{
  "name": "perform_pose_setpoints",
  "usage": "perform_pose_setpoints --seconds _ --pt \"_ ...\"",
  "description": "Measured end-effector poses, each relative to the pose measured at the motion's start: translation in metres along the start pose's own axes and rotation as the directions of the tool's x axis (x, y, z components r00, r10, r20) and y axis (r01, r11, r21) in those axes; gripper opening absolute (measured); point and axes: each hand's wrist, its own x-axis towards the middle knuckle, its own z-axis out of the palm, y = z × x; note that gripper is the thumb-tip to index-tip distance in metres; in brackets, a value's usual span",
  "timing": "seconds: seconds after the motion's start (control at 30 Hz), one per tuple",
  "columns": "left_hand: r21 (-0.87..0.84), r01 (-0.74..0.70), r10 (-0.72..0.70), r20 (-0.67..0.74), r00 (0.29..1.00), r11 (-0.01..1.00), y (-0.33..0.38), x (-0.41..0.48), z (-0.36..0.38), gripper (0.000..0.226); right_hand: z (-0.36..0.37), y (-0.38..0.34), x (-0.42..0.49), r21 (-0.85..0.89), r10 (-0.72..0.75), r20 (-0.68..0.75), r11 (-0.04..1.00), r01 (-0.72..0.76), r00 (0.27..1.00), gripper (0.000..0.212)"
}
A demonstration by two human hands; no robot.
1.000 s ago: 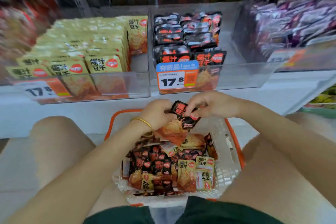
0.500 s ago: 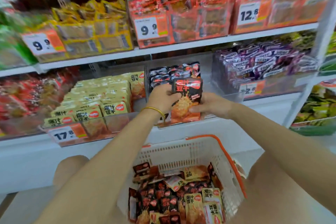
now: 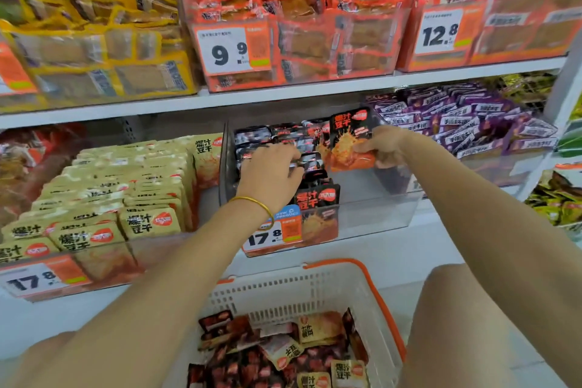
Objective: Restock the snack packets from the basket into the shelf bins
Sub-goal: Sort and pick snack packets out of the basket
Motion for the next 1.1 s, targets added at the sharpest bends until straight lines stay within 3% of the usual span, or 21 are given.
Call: perform_pose_setpoints --seconds 0.13,0.27,0.4,0.57,0.77,0.87,1.0,1.1 --pt "0.055 -0.027 0.025 0.032 0.999 0.998 -0.009 0.020 0.017 0.035 0.012 0.005 0.050 -0.187 0.027 -0.044 0.982 -0.035 0.999 0.047" --pt "0.026 -0.041 0.038 0.132 0.991 0.999 -0.015 0.036 0.022 0.037 0.031 0.013 0.082 -0.209 0.116 -0.052 0.970 -0.125 0.992 0.016" --pt "0.033 -0.042 0.036 0.170 0.985 0.999 -0.015 0.044 0.027 0.039 0.039 0.021 0.105 -0.269 0.072 -0.099 0.958 -0.096 0.992 0.033" --pt "0.051 0.011 -0.016 0.080 0.997 0.999 -0.014 0.046 0.028 0.041 0.051 0.027 0.123 -0.428 -0.058 -0.089 0.904 0.014 0.994 0.044" --pt "0.052 0.032 -0.034 0.040 0.999 0.998 -0.006 0.045 0.031 0.040 0.058 0.020 0.122 -0.500 -0.017 -0.096 0.865 -0.033 0.995 0.043" --pt "0.048 0.037 -0.039 0.057 0.998 0.998 -0.003 0.043 0.037 0.040 0.061 0.017 0.124 -0.506 -0.017 -0.094 0.862 -0.033 0.995 0.022" --pt "0.064 0.039 -0.044 0.079 0.996 0.997 -0.001 0.044 0.043 0.038 0.062 0.016 0.134 -0.567 -0.006 -0.114 0.821 -0.060 0.993 0.034" --pt "0.070 0.028 -0.034 0.079 0.996 0.997 0.000 0.043 0.045 0.037 0.064 0.016 0.137 -0.601 -0.020 -0.109 0.798 -0.049 0.994 0.031"
